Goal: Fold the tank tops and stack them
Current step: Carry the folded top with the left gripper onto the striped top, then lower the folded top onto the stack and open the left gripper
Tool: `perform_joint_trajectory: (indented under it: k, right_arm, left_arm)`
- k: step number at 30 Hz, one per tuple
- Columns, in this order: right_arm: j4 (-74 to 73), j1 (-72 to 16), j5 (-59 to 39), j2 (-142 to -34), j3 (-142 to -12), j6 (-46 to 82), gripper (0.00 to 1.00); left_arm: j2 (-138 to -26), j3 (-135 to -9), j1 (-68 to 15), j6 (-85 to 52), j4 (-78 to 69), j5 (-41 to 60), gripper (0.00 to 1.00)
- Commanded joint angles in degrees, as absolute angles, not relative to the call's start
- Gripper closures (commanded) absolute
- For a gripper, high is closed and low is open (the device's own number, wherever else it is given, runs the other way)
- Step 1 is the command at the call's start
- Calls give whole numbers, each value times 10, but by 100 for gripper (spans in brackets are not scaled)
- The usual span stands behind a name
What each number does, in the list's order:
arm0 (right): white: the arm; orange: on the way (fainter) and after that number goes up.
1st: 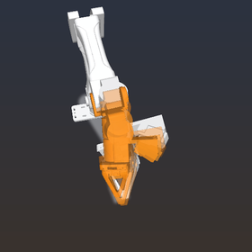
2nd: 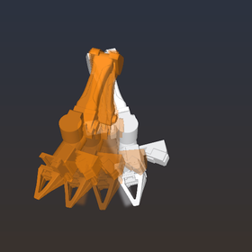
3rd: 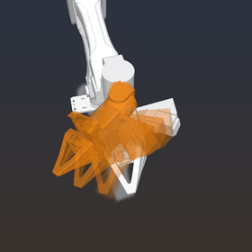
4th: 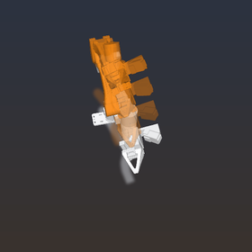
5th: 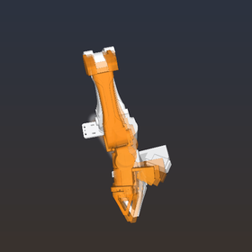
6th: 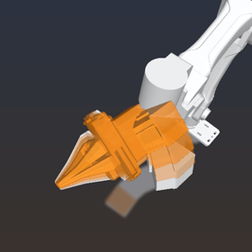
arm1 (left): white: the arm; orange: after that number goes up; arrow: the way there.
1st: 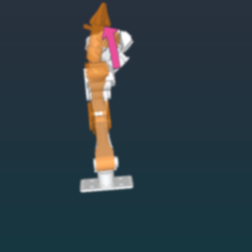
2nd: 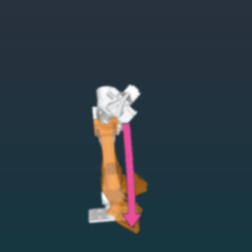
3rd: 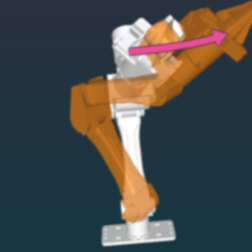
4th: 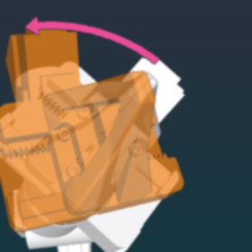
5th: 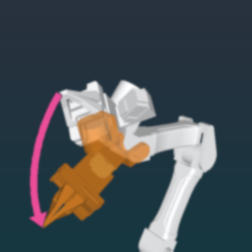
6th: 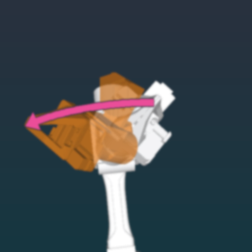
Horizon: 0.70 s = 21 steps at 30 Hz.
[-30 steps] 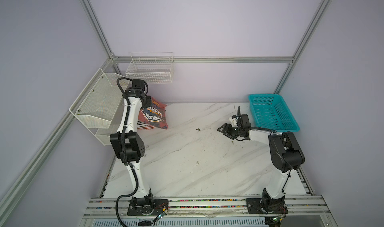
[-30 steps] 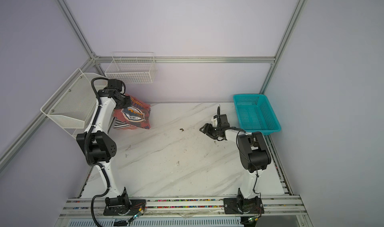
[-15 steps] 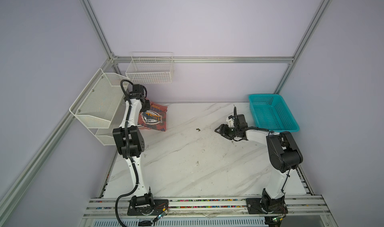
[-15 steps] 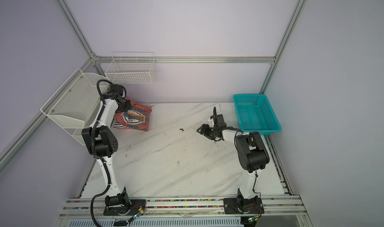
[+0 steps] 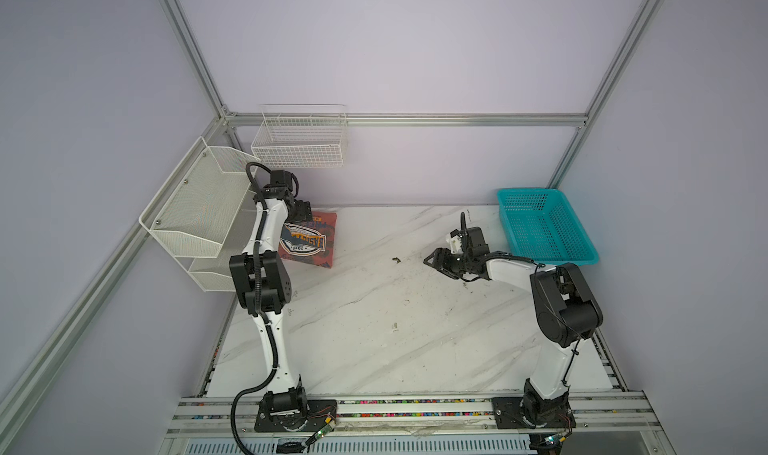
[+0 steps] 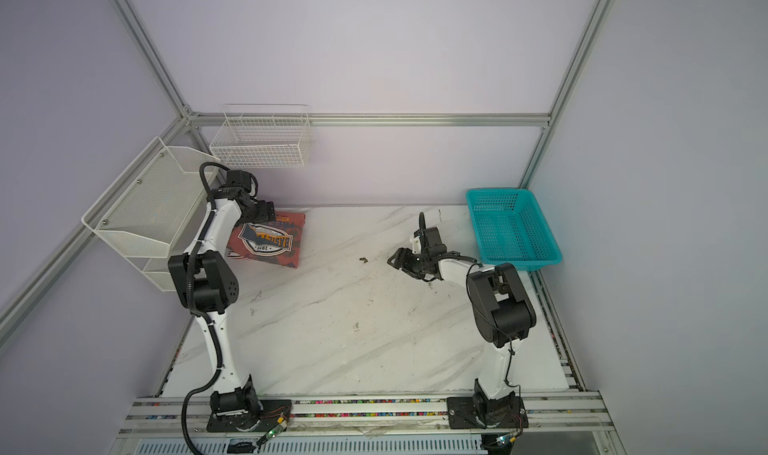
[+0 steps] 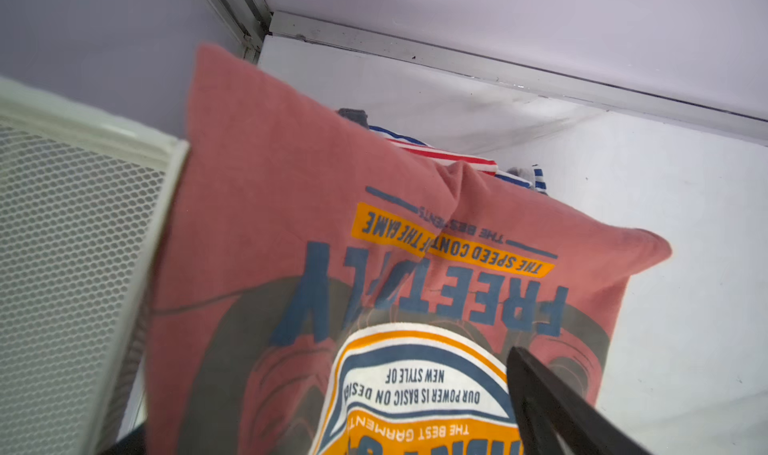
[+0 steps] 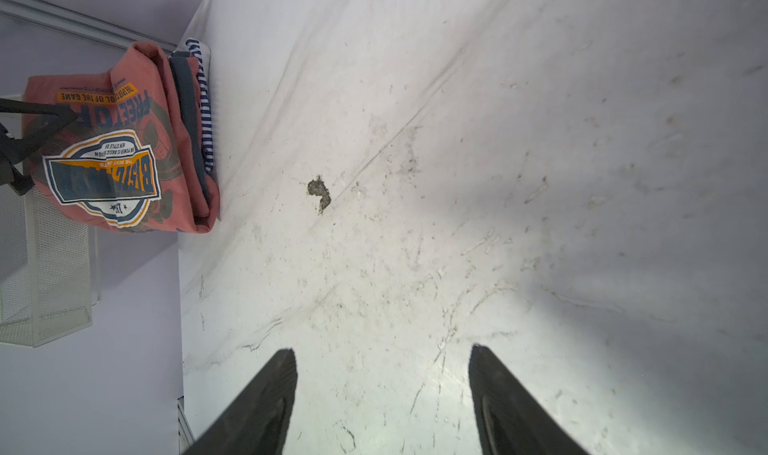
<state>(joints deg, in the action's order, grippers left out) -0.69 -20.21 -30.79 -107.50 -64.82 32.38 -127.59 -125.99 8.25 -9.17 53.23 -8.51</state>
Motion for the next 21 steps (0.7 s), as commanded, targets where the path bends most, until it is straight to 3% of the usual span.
perform_joint_trajectory:
  k: [1,14,21]
  right_arm:
    - [1,-207,-300,-1084,-661,327,31]
    - [-8,-212,-307,-1095,-662,327,31]
    - [-16,-219,-315,-1108,-665,328,31]
  left_arm:
    - [-1218,-1262,127,-120,506,-166,0]
    - [-1115,-1201,115,-161,459,-27,0]
    - [-1133,-1122,77,-172,446,-28,0]
